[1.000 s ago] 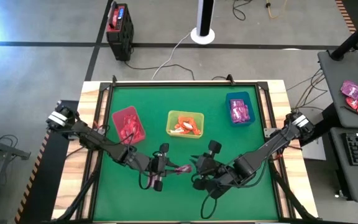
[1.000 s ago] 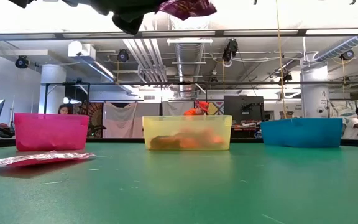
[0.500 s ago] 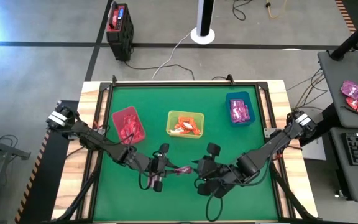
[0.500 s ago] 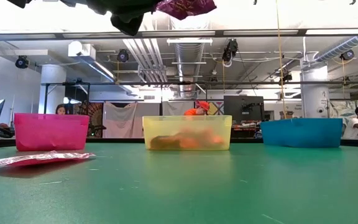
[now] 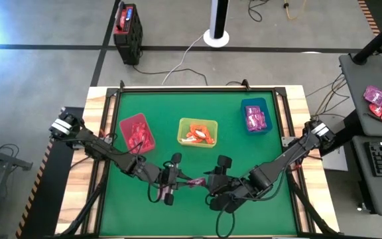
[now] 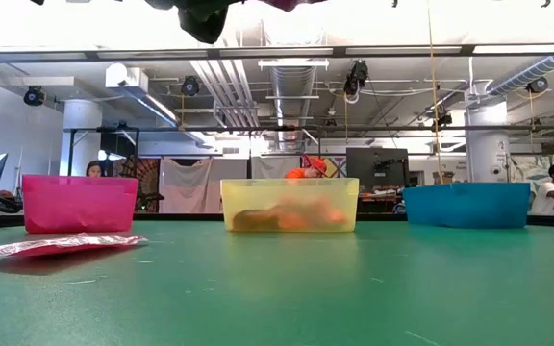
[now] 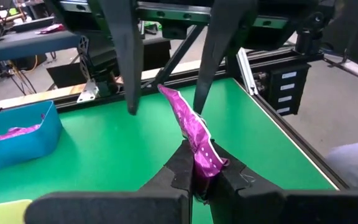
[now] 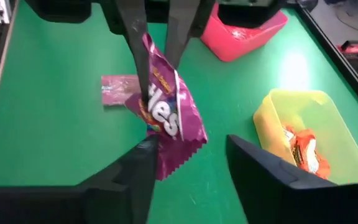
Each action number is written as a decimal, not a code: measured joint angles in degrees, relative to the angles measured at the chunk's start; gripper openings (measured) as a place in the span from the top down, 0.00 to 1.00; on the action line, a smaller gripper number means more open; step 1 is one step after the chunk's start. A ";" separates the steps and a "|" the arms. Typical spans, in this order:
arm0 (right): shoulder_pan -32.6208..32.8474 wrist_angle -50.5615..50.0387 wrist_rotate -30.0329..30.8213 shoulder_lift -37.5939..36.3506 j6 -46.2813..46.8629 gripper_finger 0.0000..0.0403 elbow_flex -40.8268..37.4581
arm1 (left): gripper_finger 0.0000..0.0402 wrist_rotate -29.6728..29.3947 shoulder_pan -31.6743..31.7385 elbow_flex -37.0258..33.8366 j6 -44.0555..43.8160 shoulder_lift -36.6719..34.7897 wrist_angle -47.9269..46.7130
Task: Sort candy by brand, put in halloween buckets
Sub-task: Put the purple candy into the blue bin, then put the red candy into the red bin
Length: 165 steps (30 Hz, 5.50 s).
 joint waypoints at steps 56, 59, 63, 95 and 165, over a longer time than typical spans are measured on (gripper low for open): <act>-55.54 -40.12 -0.56 -6.82 30.30 0.91 -18.30 | 0.56 0.12 -0.90 0.01 -30.08 -13.32 -44.79; -55.53 -39.98 -1.20 -6.82 29.77 0.82 -18.61 | 0.56 0.16 -0.94 0.01 -30.42 -13.11 -46.51; -55.27 -40.04 -1.05 -7.08 29.83 0.71 -18.66 | 0.56 0.44 -1.10 0.01 -31.43 -13.11 -48.92; -13.03 -29.36 9.84 -11.69 49.99 0.50 -16.39 | 0.56 -7.46 -17.05 11.33 -35.84 10.91 -54.88; -13.74 59.20 -10.62 24.57 -5.10 0.77 -12.12 | 0.51 -9.08 -20.42 8.97 -43.51 11.06 -61.92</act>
